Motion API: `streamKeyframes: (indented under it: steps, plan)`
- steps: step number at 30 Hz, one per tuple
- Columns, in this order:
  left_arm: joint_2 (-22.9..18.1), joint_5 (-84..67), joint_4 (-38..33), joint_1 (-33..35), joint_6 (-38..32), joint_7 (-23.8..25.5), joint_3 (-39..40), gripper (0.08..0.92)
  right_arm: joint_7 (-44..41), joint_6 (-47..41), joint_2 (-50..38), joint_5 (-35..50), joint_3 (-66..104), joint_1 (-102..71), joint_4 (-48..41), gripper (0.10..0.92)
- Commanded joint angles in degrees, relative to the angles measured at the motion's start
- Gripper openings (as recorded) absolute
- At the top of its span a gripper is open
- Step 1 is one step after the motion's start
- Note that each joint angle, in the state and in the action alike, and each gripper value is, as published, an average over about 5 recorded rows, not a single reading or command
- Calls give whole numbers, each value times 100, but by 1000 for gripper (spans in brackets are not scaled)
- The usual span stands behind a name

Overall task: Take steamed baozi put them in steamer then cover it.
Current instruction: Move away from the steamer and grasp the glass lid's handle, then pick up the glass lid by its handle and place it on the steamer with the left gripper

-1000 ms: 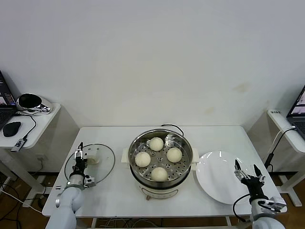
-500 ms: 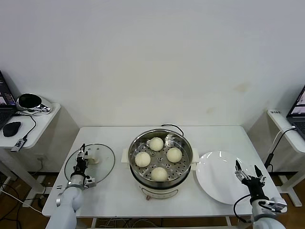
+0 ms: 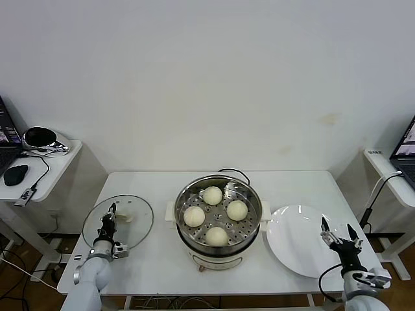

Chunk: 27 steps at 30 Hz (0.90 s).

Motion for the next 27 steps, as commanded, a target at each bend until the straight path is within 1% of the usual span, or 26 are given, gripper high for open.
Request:
streamKeyframes:
  steps: [1, 3, 6, 11, 15, 17, 20, 22, 24, 27]
  plan:
    - [-50, -142, -561, 267, 1153, 435, -25, 159, -13, -1, -19, 9, 22, 18, 11, 823]
    - [-76, -346, -982, 443, 1541, 620, -25, 143, -24, -2, -16, 6, 22, 23, 21, 823]
    - [-101, -614, -1685, 681, 1978, 856, -47, 143, -58, -4, -8, -5, 28, 43, 22, 823]
    - [-44, -971, -2797, 1074, 2452, 1389, -102, 143, -72, -25, -23, 11, 59, 111, 13, 823]
    - [3, -1027, -3683, 1356, 2960, 1565, -62, 143, -70, -77, -33, 14, 60, 151, 81, 823]
    - [-13, -829, -4084, 1432, 3341, 1672, -11, 143, -76, -106, -32, -2, 62, 151, 133, 823]
    - [-133, -454, -4585, 1454, 3980, 1807, 107, 143, -89, -124, -34, -23, 69, 126, 196, 823]
    - [-276, -192, -4848, 1447, 4210, 1850, 172, 143, -93, -123, -34, -48, 73, 109, 221, 823]
    - [-405, 55, -5069, 1442, 4267, 1948, 226, 143, -93, -115, -30, -99, 69, 100, 229, 823]
    - [-519, 376, -5314, 1411, 4269, 2243, 397, 143, -94, -88, -18, -211, 40, 97, 229, 823]
